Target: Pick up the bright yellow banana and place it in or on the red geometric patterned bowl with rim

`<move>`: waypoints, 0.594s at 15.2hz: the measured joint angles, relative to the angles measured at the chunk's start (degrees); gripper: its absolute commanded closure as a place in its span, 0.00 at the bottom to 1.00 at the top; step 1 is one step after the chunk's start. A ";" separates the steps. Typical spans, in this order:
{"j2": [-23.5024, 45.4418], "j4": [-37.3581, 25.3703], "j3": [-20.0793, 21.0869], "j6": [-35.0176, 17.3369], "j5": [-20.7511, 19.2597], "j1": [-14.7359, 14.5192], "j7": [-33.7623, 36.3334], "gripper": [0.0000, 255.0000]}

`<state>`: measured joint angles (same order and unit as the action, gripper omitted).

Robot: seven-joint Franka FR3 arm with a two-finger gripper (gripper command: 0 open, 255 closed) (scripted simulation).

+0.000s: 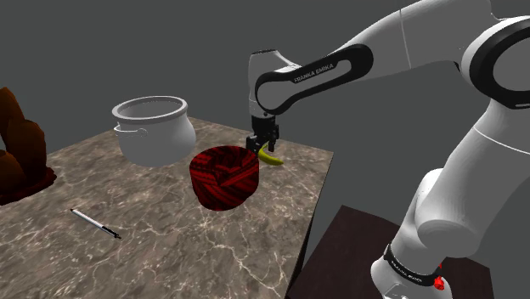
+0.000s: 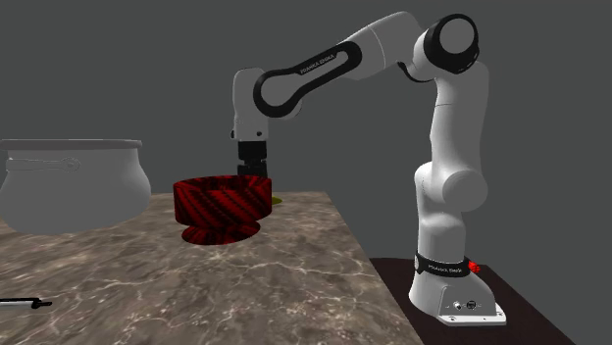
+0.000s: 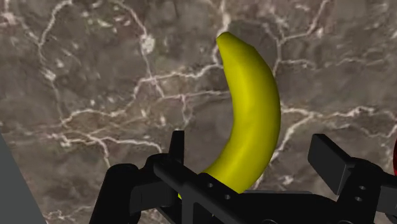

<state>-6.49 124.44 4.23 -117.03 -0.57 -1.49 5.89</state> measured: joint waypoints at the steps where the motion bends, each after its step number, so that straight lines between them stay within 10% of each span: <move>1: -0.01 0.04 -0.01 -0.03 0.00 0.00 -0.01 0.00; 3: -0.02 0.07 -0.01 -0.06 0.00 0.01 -0.01 0.00; 4: -0.02 0.07 -0.01 -0.06 0.00 0.01 -0.01 1.00; 9: -0.06 0.03 0.03 -0.06 0.03 -0.02 -0.02 1.00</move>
<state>-6.55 124.47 4.26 -117.10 -0.54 -1.52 5.87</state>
